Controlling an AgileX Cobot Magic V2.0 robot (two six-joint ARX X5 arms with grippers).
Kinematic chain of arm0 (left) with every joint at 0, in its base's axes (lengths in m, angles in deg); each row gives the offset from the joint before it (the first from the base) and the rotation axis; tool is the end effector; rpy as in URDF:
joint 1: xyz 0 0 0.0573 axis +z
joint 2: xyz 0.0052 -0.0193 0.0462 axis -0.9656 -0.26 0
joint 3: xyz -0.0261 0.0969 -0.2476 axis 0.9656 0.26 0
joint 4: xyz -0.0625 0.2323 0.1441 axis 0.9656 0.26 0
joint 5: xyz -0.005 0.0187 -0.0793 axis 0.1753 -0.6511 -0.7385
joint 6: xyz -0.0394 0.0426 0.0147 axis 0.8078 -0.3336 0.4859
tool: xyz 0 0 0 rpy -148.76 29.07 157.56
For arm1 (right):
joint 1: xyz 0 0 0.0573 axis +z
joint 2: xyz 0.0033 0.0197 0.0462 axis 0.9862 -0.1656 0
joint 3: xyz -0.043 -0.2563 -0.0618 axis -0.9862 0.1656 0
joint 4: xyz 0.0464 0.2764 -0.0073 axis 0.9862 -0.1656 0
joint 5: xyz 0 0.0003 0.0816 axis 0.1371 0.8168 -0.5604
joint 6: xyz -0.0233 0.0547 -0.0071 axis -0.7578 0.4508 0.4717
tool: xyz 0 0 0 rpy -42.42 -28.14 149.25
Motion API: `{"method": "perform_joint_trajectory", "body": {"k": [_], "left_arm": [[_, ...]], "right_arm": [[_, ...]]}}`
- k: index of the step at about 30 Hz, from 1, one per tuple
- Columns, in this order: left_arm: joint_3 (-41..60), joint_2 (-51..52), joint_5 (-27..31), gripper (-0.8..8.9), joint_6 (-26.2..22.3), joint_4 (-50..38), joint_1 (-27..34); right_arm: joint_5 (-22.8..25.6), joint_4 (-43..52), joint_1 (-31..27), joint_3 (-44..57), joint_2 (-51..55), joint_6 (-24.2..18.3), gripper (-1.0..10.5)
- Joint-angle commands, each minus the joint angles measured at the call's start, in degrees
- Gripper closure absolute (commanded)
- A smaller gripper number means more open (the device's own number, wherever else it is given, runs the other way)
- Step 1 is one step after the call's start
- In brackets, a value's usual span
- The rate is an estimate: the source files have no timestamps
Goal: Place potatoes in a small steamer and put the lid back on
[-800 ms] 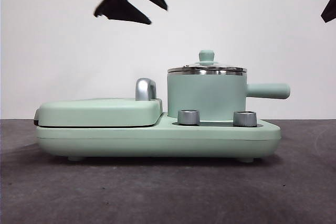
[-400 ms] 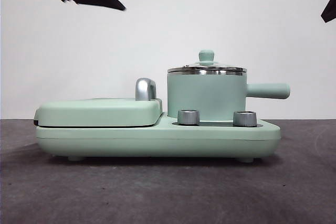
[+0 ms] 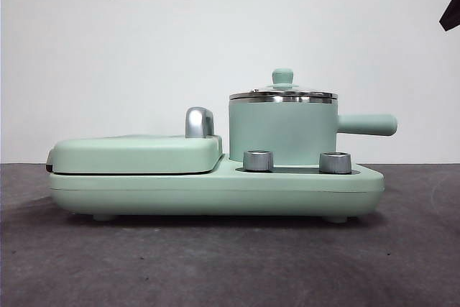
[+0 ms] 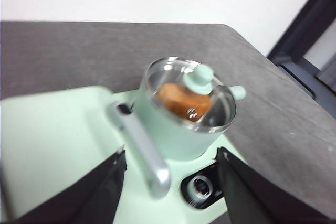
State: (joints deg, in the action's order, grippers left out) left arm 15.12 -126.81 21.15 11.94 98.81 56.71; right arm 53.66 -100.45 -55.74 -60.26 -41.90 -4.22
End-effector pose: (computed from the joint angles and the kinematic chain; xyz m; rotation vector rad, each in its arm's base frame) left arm 0.2409 -0.0950 0.3345 -0.2287 0.4060 -0.6686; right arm 0.1352 0.0635 0.2654 -0.0265 0.4665 0.4361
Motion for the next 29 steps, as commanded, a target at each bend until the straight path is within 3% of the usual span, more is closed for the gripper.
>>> {"method": "perform_joint_trajectory", "body": {"k": [1,7,17,24,25,26,27,29], "left_arm": [[3.17,4.70,3.21,5.34,2.40,0.79,-0.04],[10.08,14.97,7.80,5.35,4.26,5.44,-0.07],[19.89,28.87,10.29,5.37,9.31,13.29,-0.07],[20.48,32.35,12.17,5.37,10.60,22.56,-0.07],[20.48,32.65,12.13,5.62,10.60,22.99,-0.07],[20.48,33.00,11.91,7.99,10.56,23.34,-0.11],[20.48,33.22,11.87,7.84,10.62,23.41,-0.17],[20.48,33.40,11.89,8.08,10.21,23.06,-0.17]], "right_arm": [[0.11,-0.04,0.37,-0.22,-0.20,0.63,6.2],[-0.02,-1.11,0.37,-0.22,-0.17,0.63,6.2],[-0.04,-2.03,0.37,-0.22,-0.17,0.63,6.2],[-0.28,-2.56,0.37,-0.22,-0.15,0.59,6.2],[-0.20,-2.69,0.37,-0.24,-0.15,0.59,6.3],[-0.24,-3.10,0.37,-0.26,-0.15,0.61,7.8],[-0.24,-3.30,0.37,-0.26,-0.15,0.63,9.7],[-1.22,-3.67,0.37,-0.31,-0.15,0.98,9.1]]}}
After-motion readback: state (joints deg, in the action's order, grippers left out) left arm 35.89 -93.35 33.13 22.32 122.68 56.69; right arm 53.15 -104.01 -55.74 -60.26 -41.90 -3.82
